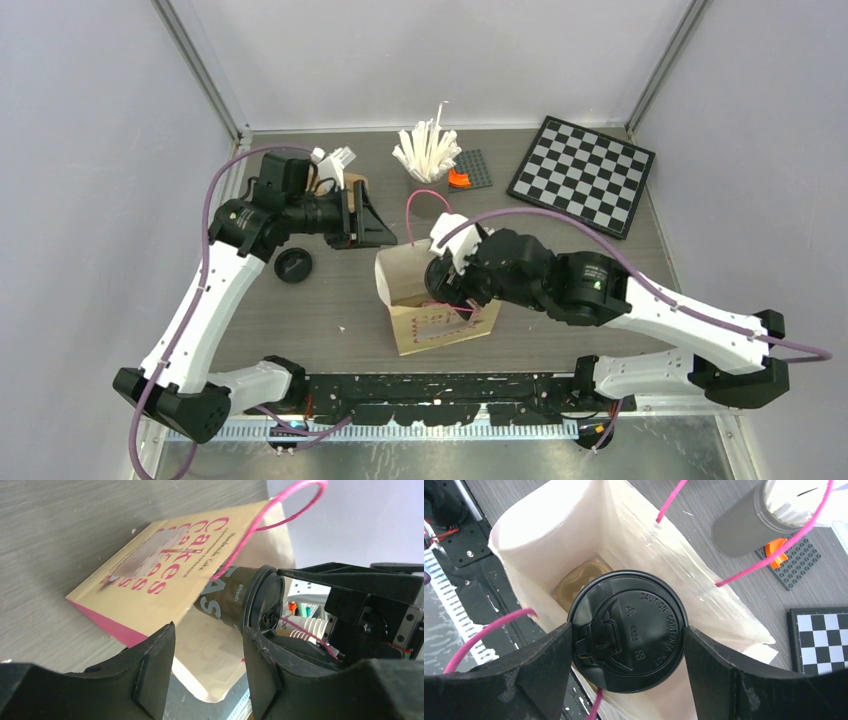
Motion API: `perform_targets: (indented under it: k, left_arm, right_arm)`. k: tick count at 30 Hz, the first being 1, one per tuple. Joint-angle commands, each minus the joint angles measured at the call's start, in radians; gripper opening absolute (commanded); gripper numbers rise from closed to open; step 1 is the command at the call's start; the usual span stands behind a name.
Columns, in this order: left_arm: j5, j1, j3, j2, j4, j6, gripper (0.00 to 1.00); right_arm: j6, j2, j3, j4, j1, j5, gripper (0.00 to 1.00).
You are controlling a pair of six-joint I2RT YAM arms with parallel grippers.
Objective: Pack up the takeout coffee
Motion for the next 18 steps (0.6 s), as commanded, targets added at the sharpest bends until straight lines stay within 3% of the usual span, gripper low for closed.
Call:
perform_targets:
  k: [1, 8, 12, 18]
  left_arm:
    - [-0.039, -0.004, 0.057, -0.024, -0.235, 0.08, 0.54]
    - [-0.045, -0.004, 0.037, -0.088, -0.406, 0.077, 0.56]
    - [0.005, -0.004, -0.037, -0.145, -0.356, -0.011, 0.57]
    - [0.035, -0.004, -0.146, -0.214, -0.152, -0.161, 0.56]
  right_arm:
    - [-0.006, 0.026, 0.033, 0.004, 0.089, 0.127, 0.71]
    - [0.028, 0.064, -0.003, 0.037, 0.209, 0.23, 0.71]
    - [0.049, 0.069, -0.022, 0.058, 0.244, 0.254, 0.71]
    - [0.085, 0.073, -0.033, 0.064, 0.263, 0.273, 0.7]
